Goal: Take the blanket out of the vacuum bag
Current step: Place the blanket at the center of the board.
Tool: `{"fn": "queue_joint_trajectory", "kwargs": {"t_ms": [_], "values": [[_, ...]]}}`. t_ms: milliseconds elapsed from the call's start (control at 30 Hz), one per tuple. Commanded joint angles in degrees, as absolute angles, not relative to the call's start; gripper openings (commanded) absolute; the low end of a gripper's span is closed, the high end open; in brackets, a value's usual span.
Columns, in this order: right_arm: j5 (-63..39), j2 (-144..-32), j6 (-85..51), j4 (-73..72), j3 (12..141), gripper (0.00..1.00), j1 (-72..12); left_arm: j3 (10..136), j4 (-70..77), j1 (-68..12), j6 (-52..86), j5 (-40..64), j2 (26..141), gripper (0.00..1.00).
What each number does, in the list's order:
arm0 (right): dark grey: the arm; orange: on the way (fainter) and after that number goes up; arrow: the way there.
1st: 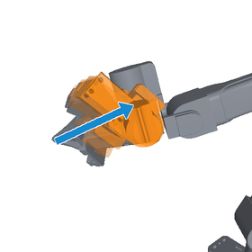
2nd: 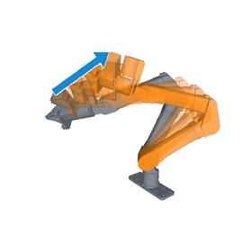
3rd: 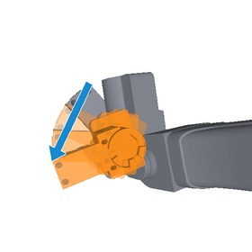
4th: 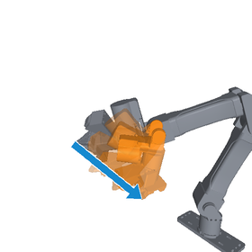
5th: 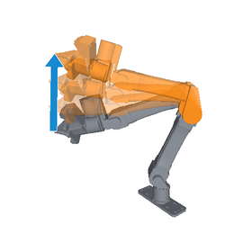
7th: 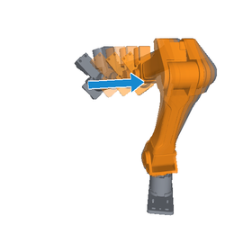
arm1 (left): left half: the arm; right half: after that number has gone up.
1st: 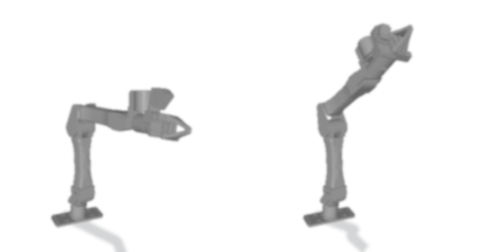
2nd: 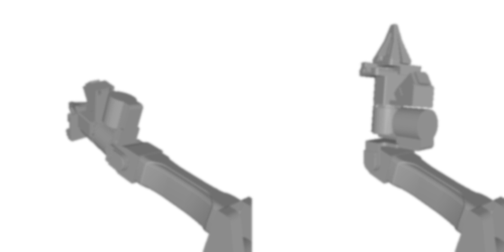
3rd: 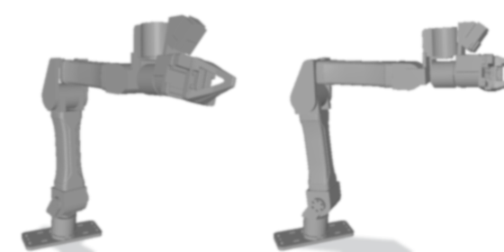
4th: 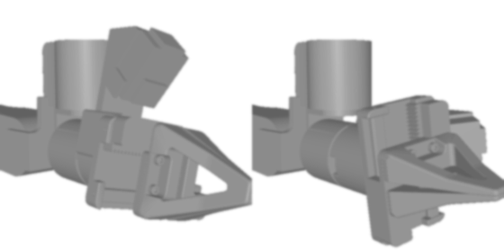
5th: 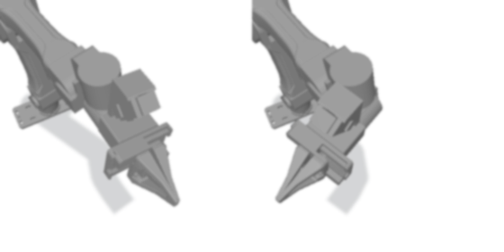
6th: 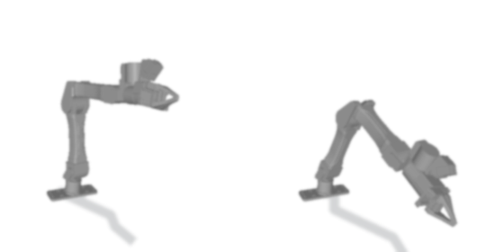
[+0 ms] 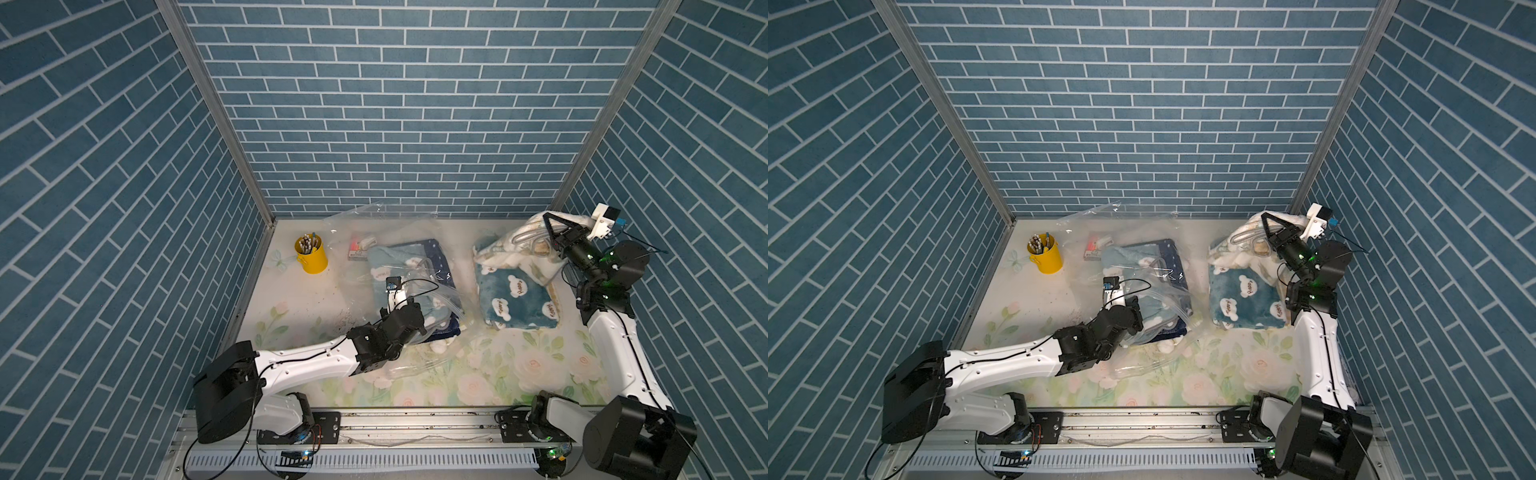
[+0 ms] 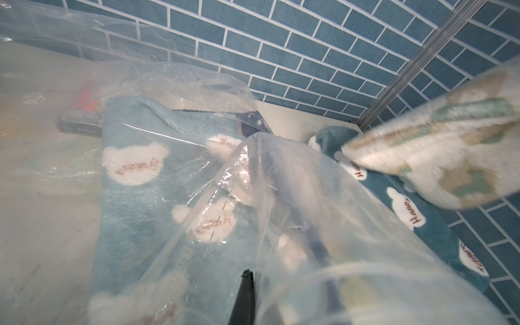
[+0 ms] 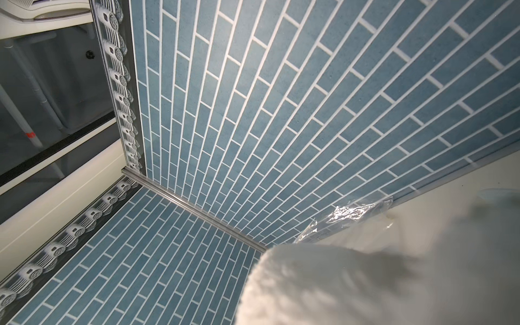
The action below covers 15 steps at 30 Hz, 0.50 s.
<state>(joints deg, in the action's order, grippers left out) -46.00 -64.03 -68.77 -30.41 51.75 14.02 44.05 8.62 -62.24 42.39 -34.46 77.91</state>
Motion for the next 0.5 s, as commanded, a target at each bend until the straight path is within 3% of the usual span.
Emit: {"fn": "queue_joint_trajectory", "kwargs": {"t_ms": [0, 167, 333, 467], "values": [[-51.5, -63.8, -69.8, -37.4, 52.2, 0.00, 14.8, 44.5, 9.5, -61.3, 40.6, -33.1, 79.3, 0.00], [-53.6, -73.0, -69.6, -41.0, 56.2, 0.00, 14.9, 44.9, 10.3, -60.0, 40.2, -31.3, 81.0, 0.00], [-54.8, -85.7, -70.2, -39.5, 75.2, 0.00, 14.9, 46.9, 10.6, -58.3, 39.4, -29.1, 83.1, 0.00], [-54.2, -88.0, -69.1, -33.9, 83.4, 0.00, 14.9, 47.9, 10.3, -58.0, 38.3, -28.7, 82.8, 0.00]]}}
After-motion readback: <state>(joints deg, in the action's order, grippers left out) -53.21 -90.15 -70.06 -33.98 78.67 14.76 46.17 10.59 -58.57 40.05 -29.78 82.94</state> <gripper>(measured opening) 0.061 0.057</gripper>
